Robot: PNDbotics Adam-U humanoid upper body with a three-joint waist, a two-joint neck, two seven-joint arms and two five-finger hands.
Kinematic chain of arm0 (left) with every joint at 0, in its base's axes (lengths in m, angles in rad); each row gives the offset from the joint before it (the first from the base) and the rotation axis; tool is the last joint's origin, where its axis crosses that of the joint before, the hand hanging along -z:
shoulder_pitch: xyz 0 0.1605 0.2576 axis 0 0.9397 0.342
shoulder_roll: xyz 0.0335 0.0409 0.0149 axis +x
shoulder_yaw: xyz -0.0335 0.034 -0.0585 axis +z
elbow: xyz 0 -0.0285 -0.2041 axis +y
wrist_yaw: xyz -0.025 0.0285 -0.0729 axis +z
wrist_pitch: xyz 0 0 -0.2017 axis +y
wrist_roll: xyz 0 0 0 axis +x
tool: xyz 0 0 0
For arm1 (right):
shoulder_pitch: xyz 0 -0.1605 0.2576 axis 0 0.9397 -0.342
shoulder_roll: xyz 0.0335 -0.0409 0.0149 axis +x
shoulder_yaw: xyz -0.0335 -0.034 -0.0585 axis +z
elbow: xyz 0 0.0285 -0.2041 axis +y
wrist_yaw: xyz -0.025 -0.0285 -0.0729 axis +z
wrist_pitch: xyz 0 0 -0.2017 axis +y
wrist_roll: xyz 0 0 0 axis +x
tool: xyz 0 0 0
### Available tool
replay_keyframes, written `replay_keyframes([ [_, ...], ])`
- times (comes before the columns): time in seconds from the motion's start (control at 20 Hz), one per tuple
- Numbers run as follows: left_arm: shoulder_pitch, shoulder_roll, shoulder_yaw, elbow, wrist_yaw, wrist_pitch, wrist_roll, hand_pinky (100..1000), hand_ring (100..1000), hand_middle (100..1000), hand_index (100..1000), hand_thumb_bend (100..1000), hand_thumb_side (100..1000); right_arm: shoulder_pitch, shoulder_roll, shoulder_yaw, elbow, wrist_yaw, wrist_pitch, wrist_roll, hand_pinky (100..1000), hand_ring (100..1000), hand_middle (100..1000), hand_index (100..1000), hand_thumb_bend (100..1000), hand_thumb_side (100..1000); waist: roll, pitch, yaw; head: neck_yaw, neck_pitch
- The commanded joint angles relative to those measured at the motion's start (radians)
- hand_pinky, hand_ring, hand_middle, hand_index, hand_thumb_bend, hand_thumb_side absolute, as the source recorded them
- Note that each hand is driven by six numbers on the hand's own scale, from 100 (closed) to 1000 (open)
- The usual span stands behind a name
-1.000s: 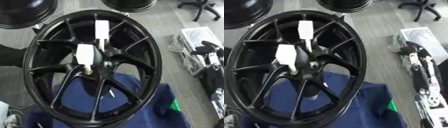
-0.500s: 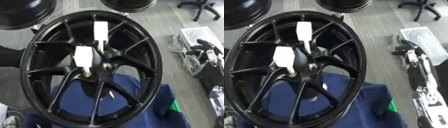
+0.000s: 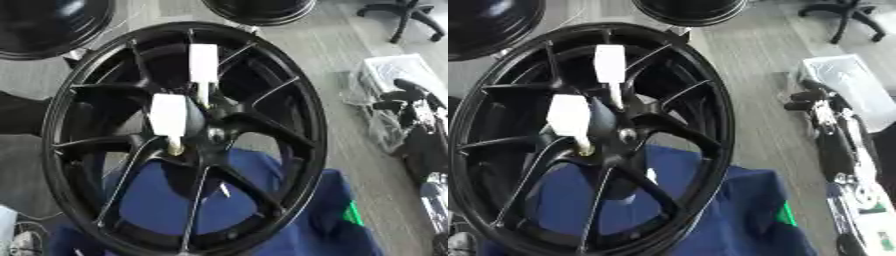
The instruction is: Pull the pin out of the wheel hub.
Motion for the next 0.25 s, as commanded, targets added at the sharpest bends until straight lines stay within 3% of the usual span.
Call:
replay_keyframes([
  [0.05, -0.018, 0.007, 0.003, -0.025, -0.007, -0.003, -0.007, 754, 802, 750, 781, 120, 683, -0.004, -0.026, 0.000, -0.015, -0.005, 0.002, 0.013, 979, 648, 618, 794, 100, 660, -0.003, -0.011, -0.002, 0.005, -0.016],
  [0.25, -0.019, 0.006, 0.001, -0.027, -0.013, -0.005, -0.011, 753, 804, 757, 784, 117, 684, -0.006, -0.025, 0.001, -0.015, 0.004, 0.013, 0.026, 977, 647, 619, 788, 100, 668, -0.004, -0.010, -0.004, 0.009, -0.019],
])
